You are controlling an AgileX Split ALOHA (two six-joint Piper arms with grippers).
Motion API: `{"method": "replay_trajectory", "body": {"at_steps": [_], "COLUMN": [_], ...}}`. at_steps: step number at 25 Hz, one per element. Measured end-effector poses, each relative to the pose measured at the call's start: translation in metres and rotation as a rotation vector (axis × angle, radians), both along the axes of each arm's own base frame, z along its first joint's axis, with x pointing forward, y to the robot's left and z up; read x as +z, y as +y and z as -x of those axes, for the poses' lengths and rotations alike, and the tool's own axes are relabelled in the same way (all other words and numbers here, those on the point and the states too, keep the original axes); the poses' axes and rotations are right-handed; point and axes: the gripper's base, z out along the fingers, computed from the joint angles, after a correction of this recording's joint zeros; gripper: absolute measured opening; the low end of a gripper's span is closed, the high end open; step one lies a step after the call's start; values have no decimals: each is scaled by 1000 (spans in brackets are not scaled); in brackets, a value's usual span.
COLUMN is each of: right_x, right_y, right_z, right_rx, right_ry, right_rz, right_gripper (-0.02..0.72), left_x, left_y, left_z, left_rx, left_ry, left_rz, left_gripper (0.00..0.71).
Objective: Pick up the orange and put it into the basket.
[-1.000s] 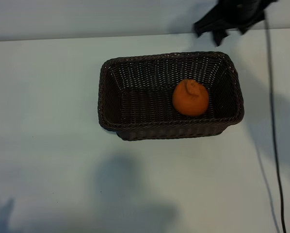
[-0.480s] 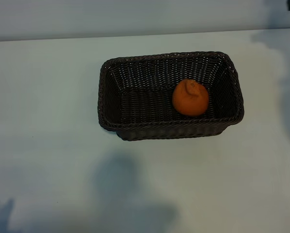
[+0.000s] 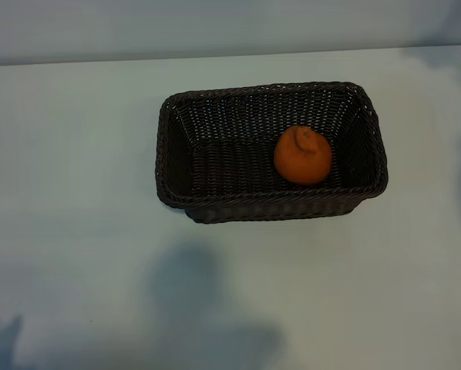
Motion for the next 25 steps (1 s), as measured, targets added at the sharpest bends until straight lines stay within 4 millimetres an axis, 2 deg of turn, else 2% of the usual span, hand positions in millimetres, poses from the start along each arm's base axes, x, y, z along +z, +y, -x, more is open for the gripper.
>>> {"method": "replay_trajectory", "body": {"at_steps": [3, 6, 14, 18, 25], "right_x": [29, 46, 51, 66, 91], "right_y": [2, 7, 22, 35, 61], "right_z": [19, 43, 110, 155, 246], "right_rx": [-4, 8, 32, 38, 102], "right_ry": [-69, -97, -78, -142, -338], "right_rz": [13, 25, 20, 5, 4], "right_gripper": [533, 533, 533, 533, 533], "left_x": [0, 0, 0, 0, 0], "left_y": [0, 0, 0, 0, 0], "left_z": [0, 0, 0, 0, 0], "left_rx": [0, 0, 0, 0, 0], "left_ry": [0, 0, 0, 0, 0], "left_rz": [0, 0, 0, 0, 0], "left_gripper": [590, 590, 590, 590, 590]}}
